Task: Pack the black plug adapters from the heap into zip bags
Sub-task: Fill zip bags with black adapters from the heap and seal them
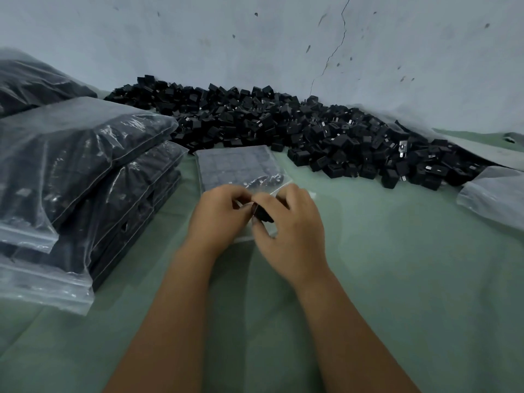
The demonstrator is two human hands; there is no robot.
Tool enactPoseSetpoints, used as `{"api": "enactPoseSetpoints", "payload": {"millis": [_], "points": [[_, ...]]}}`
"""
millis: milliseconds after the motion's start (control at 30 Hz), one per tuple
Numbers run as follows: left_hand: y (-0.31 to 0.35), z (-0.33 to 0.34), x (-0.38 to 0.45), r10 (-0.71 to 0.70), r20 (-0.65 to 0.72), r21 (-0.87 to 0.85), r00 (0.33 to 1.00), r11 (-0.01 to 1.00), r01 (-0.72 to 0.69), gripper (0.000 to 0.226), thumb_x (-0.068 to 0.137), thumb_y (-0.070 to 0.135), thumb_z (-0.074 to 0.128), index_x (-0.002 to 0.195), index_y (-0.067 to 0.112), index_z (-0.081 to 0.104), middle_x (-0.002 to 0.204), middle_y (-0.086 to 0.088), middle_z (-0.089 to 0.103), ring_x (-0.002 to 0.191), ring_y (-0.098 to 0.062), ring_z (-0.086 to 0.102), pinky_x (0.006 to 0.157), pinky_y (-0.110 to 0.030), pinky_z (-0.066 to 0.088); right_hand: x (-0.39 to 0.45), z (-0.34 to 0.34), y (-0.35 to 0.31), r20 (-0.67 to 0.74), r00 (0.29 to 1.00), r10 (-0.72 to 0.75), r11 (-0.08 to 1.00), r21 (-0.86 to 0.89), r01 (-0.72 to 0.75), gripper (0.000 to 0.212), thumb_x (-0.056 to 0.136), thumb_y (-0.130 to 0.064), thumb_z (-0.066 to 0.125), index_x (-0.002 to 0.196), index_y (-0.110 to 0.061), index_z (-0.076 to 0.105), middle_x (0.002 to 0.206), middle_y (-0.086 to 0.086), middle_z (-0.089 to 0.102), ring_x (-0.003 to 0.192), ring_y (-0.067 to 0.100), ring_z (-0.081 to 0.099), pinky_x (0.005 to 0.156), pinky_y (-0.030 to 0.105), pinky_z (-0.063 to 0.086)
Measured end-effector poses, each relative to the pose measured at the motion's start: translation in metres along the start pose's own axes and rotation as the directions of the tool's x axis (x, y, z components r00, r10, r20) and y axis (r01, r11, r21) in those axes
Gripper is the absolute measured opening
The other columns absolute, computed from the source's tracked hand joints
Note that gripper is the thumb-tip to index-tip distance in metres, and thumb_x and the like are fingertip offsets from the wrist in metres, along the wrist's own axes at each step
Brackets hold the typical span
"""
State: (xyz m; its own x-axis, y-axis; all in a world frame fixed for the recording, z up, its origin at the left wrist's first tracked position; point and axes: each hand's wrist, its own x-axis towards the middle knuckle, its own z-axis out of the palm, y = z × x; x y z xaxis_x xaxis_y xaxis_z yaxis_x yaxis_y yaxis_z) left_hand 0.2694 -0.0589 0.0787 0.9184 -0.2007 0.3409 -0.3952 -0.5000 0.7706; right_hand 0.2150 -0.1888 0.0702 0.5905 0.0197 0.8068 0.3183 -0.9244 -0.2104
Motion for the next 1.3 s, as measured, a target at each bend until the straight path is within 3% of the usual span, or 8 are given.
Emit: {"api": "enactPoseSetpoints", "payload": {"millis": [267, 433, 633, 833, 933, 1067, 1167, 1300], "points": [[-0.001, 0.001, 0.003, -0.085, -0.101, -0.125, 0.991, 0.990, 0.072, 0.014, 0.086, 0.023, 0.068, 0.079, 0.033, 0.073, 0.068, 0.015, 0.069, 0.068, -0.003, 0.064, 0.061, -0.028, 0.054, 0.000, -0.005, -0.001, 0.127, 0.988, 0.087, 0.991, 0.087, -0.098, 0.032, 0.069, -0.015, 0.056, 0.100, -0.021, 0.066, 0.093, -0.001, 0.049, 0.076, 0.016, 0.050, 0.055, 0.030, 0.048], [0.009, -0.003, -0.002, 0.043, -0.045, -0.258, 0.998, 0.965, -0.053, 0.021, 0.085, 0.014, 0.072, 0.075, 0.032, 0.074, 0.070, 0.016, 0.071, 0.061, -0.001, 0.060, 0.057, -0.011, 0.045, 0.001, 0.000, 0.001, 0.229, 0.967, 0.110, 0.982, -0.175, -0.070, 0.033, 0.079, -0.006, 0.062, 0.108, -0.019, 0.067, 0.096, 0.001, 0.056, 0.080, 0.018, 0.053, 0.064, 0.027, 0.048], [0.005, -0.011, -0.001, 0.060, -0.105, -0.426, 0.993, 0.899, -0.099, 0.014, 0.086, 0.027, 0.072, 0.078, 0.017, 0.077, 0.076, 0.002, 0.075, 0.074, -0.009, 0.067, 0.067, -0.017, 0.049, -0.001, 0.002, 0.000, 0.337, 0.918, 0.210, 0.957, -0.261, -0.124, 0.021, 0.080, -0.040, 0.051, 0.086, -0.023, 0.063, 0.084, -0.003, 0.061, 0.084, 0.018, 0.053, 0.071, 0.027, 0.033], [-0.012, -0.012, 0.008, -0.388, -0.404, -0.669, 0.828, 0.743, 0.022, 0.033, 0.099, 0.028, 0.044, 0.088, 0.017, 0.072, 0.083, 0.006, 0.075, 0.082, 0.000, 0.068, 0.074, -0.013, 0.045, -0.002, 0.006, 0.002, 0.379, 0.899, 0.220, 0.969, -0.193, -0.155, 0.038, 0.096, -0.027, 0.042, 0.131, -0.013, 0.045, 0.115, 0.006, 0.059, 0.105, 0.023, 0.051, 0.091, 0.031, 0.038], [-0.016, -0.014, 0.012, -0.509, -0.379, -0.747, 0.773, 0.661, 0.069, 0.031, 0.095, 0.032, 0.044, 0.087, 0.023, 0.072, 0.088, 0.007, 0.076, 0.086, 0.001, 0.068, 0.083, -0.025, 0.040, -0.001, 0.002, -0.005, 0.331, 0.917, 0.222, 0.968, -0.186, -0.167, 0.029, 0.087, -0.031, 0.048, 0.109, -0.018, 0.061, 0.093, 0.004, 0.058, 0.091, 0.024, 0.053, 0.079, 0.033, 0.042], [-0.018, -0.008, 0.013, -0.376, -0.308, -0.673, 0.874, 0.736, 0.080, 0.028, 0.089, 0.028, 0.047, 0.095, 0.022, 0.074, 0.100, 0.011, 0.075, 0.099, 0.002, 0.065, 0.089, -0.019, 0.042, -0.002, 0.003, -0.012, 0.327, 0.922, 0.205, 0.972, -0.178, -0.153, 0.026, 0.080, -0.038, 0.053, 0.094, -0.021, 0.066, 0.084, 0.002, 0.057, 0.086, 0.021, 0.050, 0.078, 0.033, 0.044], [-0.021, -0.006, 0.012, -0.243, -0.228, -0.600, 0.943, 0.798, 0.060, 0.033, 0.085, 0.030, 0.046, 0.101, 0.023, 0.074, 0.108, 0.015, 0.072, 0.100, 0.013, 0.059, 0.076, -0.001, 0.040, -0.001, 0.006, -0.006, 0.406, 0.892, 0.197, 0.972, -0.200, -0.123, 0.019, 0.084, -0.034, 0.049, 0.078, -0.020, 0.061, 0.077, -0.002, 0.054, 0.078, 0.018, 0.046, 0.080, 0.031, 0.041], [-0.024, -0.006, 0.015, -0.232, -0.149, -0.585, 0.961, 0.804, 0.104, 0.028, 0.095, 0.022, 0.048, 0.101, 0.024, 0.075, 0.109, 0.019, 0.069, 0.101, 0.014, 0.057, 0.086, -0.013, 0.042, 0.003, 0.007, -0.007, 0.452, 0.874, 0.178, 0.975, -0.198, -0.096, 0.026, 0.083, -0.032, 0.048, 0.062, -0.019, 0.042, 0.071, -0.004, 0.044, 0.073, 0.017, 0.042, 0.073, 0.033, 0.040]]}}
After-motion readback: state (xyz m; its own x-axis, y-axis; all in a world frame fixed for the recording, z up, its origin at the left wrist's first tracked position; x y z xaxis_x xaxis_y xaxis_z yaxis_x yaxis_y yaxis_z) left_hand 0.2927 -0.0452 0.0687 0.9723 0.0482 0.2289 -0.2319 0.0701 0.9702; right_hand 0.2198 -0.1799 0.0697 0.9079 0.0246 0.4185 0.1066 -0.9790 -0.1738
